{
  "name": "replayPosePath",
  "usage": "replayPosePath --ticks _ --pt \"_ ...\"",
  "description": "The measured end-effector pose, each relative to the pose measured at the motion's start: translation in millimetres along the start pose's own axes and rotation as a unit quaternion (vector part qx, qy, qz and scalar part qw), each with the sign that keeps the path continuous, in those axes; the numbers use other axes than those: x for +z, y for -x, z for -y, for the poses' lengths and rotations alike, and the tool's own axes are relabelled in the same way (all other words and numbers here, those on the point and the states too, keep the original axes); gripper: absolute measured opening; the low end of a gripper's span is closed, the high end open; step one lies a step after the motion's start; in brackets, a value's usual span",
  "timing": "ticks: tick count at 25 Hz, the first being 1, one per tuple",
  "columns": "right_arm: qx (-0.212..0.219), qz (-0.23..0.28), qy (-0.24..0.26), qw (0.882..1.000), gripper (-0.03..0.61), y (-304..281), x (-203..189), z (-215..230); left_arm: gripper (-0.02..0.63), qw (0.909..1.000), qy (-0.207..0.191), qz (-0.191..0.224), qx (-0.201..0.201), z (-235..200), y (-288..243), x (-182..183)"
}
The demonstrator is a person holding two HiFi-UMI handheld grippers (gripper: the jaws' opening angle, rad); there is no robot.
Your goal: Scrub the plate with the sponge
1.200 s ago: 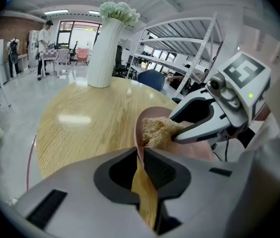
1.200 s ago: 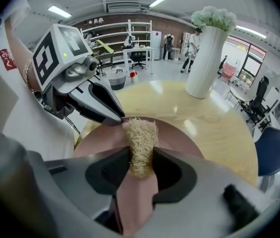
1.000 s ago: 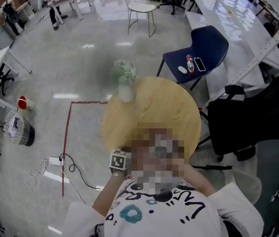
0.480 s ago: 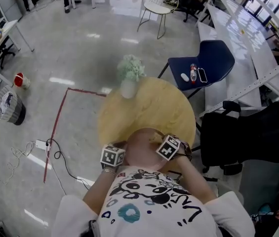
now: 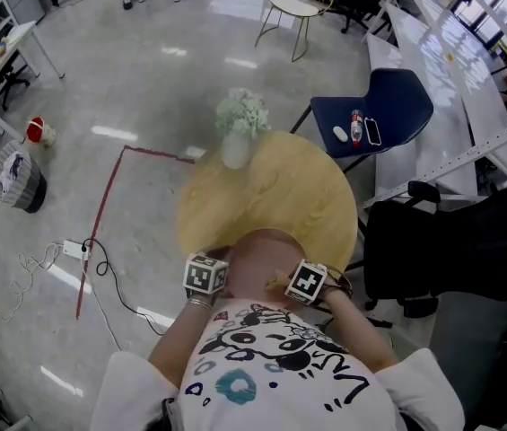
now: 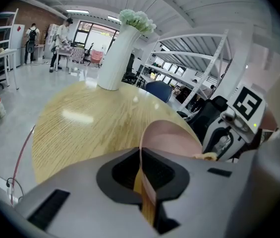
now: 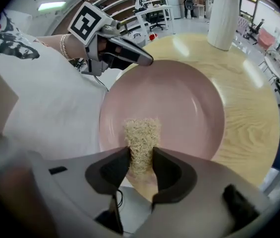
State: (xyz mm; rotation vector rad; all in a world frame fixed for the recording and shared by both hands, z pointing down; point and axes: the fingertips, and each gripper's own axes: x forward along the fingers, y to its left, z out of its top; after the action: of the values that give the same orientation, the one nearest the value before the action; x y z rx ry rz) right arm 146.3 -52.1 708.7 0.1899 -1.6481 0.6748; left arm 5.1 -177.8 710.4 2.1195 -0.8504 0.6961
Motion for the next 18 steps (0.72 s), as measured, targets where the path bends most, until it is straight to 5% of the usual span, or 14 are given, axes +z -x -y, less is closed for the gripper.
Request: replayPosePath --ticks 7,18 --pt "0.083 0.048 0.003 0.995 0.153 -17.7 39.9 -51.9 0.028 0.9998 0.012 0.013 0.007 1.7 -3.9 4.9" --pt "0.047 0.102 -0.013 0.994 0.153 -14.9 99.0 -38.5 0.028 0.9991 0.031 0.014 -0.026 0.8 -5.9 4.8"
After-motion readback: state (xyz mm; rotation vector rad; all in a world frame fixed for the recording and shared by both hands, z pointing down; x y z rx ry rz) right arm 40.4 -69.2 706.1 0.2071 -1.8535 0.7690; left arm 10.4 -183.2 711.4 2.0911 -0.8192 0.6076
